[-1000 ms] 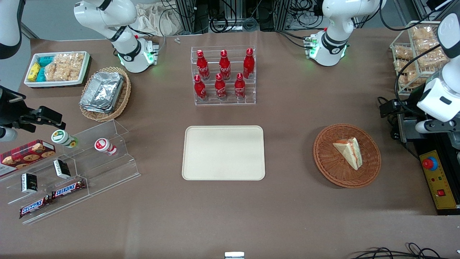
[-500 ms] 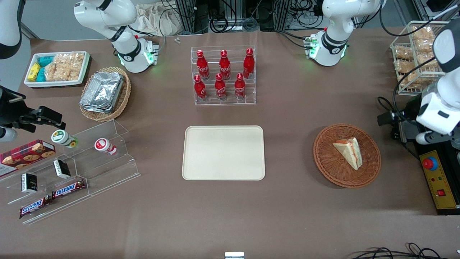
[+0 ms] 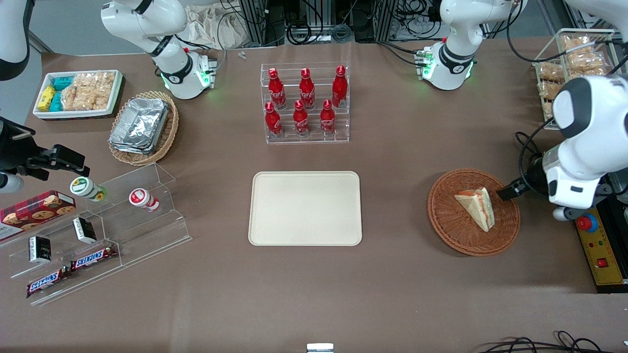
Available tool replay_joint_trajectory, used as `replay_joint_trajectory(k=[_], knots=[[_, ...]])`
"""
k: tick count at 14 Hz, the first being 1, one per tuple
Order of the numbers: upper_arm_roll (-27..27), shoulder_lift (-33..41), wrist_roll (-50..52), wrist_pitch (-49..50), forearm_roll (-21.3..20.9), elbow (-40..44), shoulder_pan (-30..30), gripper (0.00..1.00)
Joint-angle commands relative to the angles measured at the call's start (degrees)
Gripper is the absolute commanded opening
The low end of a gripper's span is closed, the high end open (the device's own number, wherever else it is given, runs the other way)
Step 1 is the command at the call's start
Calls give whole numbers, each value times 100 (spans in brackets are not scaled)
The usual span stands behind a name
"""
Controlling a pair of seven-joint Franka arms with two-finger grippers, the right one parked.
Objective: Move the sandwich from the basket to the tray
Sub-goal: 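Lower the open left gripper around the triangular sandwich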
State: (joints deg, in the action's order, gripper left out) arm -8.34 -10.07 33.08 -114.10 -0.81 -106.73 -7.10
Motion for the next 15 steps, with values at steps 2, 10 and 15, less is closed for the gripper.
replay_joint_trajectory(k=[2, 10, 15], knots=[[-1, -609, 225, -559, -94, -32, 7, 100], [-1, -1023, 418, -1158, -402, -498, 7, 100], [-1, -1155, 436, -1271, -402, -734, 7, 100]])
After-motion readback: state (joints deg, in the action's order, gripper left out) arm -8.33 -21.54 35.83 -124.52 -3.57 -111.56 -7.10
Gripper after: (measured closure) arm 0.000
